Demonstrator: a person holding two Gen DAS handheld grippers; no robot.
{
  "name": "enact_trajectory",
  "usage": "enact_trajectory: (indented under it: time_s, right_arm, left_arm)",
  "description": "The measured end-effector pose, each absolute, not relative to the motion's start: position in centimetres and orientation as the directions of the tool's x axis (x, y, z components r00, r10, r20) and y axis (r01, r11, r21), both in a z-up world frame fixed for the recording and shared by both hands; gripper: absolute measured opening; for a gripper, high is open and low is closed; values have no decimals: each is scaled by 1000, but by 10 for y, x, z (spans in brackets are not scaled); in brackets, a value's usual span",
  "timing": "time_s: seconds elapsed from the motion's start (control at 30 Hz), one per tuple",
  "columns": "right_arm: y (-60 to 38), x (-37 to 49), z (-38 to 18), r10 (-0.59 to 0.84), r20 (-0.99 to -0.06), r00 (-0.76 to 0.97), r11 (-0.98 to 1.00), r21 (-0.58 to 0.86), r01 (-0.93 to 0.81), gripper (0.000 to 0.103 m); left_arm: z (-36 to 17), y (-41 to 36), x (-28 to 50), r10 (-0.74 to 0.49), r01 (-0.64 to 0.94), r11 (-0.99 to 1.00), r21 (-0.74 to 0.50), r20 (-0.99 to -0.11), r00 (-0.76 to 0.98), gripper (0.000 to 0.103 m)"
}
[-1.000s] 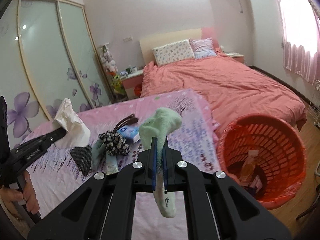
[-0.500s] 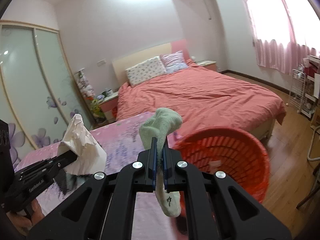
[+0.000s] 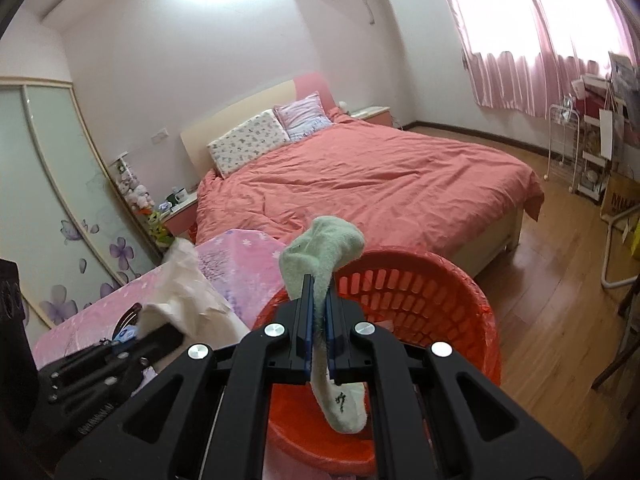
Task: Collect trash
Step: 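Carry the tissue and the sock in both tools over the orange basket, then open both tools above the orange basket to drop tissue and sock, then grasp the black checkered mesh mat with the left tool while the right tool approaches the floral scrunchie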
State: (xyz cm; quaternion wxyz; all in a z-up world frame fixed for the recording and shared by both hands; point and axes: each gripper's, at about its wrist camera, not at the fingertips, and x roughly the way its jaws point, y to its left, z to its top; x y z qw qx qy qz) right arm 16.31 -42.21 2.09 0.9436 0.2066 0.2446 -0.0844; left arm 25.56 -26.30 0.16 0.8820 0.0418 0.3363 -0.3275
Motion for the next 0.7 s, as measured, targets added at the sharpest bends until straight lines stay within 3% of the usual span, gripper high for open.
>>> enact_trajectory:
  time_s: [0.03, 0.07, 0.1, 0.13, 0.2, 0.47, 0.7]
  right_arm:
    - [-423, 165, 18, -64, -503, 862, 899, 346, 268, 8]
    - [-424, 167, 16, -71, -511, 857, 899, 339, 277, 17]
    - [-423, 167, 14, -76, -516, 853, 899, 334, 282, 25]
    - [-423, 167, 12, -84, -519, 850, 900, 327, 288, 42]
    - [-421, 166, 9, -103, -523, 846, 904, 305, 299, 49]
    - [-406, 156, 7, -145, -537, 831, 922, 231, 311, 60]
    - [-370, 158, 7, -123, -554, 823, 948, 180, 263, 61]
  left_arm:
    - [-2, -266, 259, -546, 604, 783, -147, -627, 556, 30]
    - [-6, -268, 262, -539, 598, 788, -145, -632, 557, 36]
    - [-9, -269, 264, -532, 595, 792, -139, -636, 559, 39]
    - [-15, -269, 266, -521, 592, 796, -129, -644, 560, 40]
    - [-20, -267, 268, -507, 584, 803, -121, -655, 560, 43]
    - [-32, -223, 265, -403, 518, 854, -42, -684, 608, 56]
    - [-33, -130, 256, -288, 392, 920, -2, -684, 670, 63]
